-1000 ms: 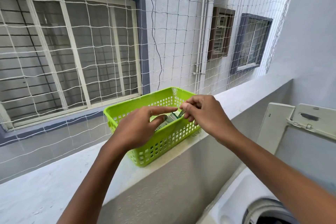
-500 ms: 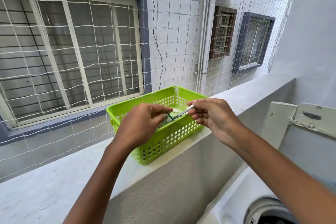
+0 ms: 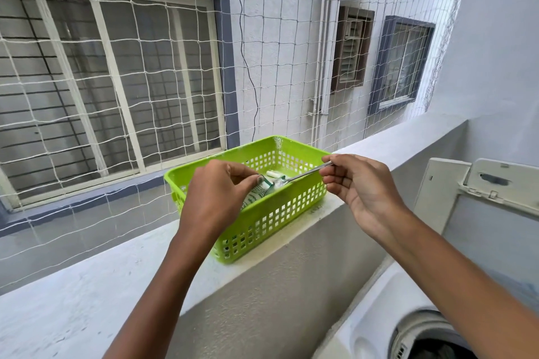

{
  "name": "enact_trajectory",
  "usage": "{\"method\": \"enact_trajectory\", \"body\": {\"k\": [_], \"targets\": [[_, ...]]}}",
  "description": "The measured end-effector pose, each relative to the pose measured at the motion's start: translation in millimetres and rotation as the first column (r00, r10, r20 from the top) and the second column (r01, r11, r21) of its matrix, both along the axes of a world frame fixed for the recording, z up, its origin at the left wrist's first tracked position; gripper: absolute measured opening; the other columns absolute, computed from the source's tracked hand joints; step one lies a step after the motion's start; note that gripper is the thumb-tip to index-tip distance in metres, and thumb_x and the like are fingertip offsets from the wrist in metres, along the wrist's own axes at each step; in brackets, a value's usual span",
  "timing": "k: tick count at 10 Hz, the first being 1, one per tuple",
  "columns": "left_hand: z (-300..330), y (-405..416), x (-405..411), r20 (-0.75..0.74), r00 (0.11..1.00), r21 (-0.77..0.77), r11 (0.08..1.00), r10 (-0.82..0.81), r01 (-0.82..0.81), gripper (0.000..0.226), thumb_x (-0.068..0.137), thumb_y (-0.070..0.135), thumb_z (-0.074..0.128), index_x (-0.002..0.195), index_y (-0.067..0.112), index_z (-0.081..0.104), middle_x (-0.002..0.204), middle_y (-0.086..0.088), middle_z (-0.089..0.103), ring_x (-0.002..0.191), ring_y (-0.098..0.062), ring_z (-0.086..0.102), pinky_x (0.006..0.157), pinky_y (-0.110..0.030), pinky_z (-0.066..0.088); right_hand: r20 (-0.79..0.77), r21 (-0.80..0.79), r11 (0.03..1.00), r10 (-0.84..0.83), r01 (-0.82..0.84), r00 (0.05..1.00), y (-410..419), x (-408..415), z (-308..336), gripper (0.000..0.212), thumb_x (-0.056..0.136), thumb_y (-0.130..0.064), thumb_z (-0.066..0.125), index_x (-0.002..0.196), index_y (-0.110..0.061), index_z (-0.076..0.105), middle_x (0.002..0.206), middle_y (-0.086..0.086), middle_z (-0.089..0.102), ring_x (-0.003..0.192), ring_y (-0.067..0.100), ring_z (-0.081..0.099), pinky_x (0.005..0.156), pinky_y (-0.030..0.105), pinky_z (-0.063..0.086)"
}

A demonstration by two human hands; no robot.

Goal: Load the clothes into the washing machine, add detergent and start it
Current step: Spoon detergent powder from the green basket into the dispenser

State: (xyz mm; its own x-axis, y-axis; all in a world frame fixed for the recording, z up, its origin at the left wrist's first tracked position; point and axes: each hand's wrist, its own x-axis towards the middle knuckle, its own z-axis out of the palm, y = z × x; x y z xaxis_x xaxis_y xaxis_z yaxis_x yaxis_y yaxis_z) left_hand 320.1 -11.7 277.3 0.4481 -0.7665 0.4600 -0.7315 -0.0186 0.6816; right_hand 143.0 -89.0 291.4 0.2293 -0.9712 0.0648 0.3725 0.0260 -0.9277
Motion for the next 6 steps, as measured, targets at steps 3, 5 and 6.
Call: {"method": "enact_trajectory", "body": {"k": [3,5,6], "targets": [[1.0,0.8,0.1,-0.066,0.998,-0.038,0.999,-0.021,0.018,0.009,0.08,0.026,0.074,0.087,0.023,0.078,0.079,0.005,0.075,0.072,0.0,0.067,0.068,-0.025,0.054,0.063,-0.014,0.999,-0.043,0.044,0.997,1.7,-1.0,-0.1,0.015,0.089,-0.001,0.051,0.079,-0.001,0.062,0.046,0.001,0.061,0.041,0.008,0.053,0.043,0.014,0.046],[0.9,0.7,0.5,-0.048,0.998,-0.018,0.999,-0.035,0.034,0.01,0.08,0.027,0.074,0.089,0.024,0.078,0.083,0.004,0.076,0.072,0.003,0.066,0.068,-0.025,0.054,0.082,-0.006,0.997,-0.079,0.08,0.993,0.5,-5.0,-1.1,0.014,0.087,-0.001,0.052,0.077,-0.001,0.062,0.047,0.001,0.06,0.041,0.009,0.053,0.043,0.014,0.046],[0.6,0.5,0.8,-0.048,0.998,-0.018,0.999,-0.032,0.031,0.01,0.08,0.028,0.074,0.089,0.024,0.078,0.084,0.004,0.076,0.073,0.002,0.067,0.069,-0.026,0.054,0.084,-0.009,0.997,-0.081,0.082,0.993,0.3,-7.5,-2.1,0.014,0.087,-0.001,0.052,0.079,0.0,0.063,0.047,0.002,0.061,0.041,0.009,0.053,0.043,0.014,0.046]]}}
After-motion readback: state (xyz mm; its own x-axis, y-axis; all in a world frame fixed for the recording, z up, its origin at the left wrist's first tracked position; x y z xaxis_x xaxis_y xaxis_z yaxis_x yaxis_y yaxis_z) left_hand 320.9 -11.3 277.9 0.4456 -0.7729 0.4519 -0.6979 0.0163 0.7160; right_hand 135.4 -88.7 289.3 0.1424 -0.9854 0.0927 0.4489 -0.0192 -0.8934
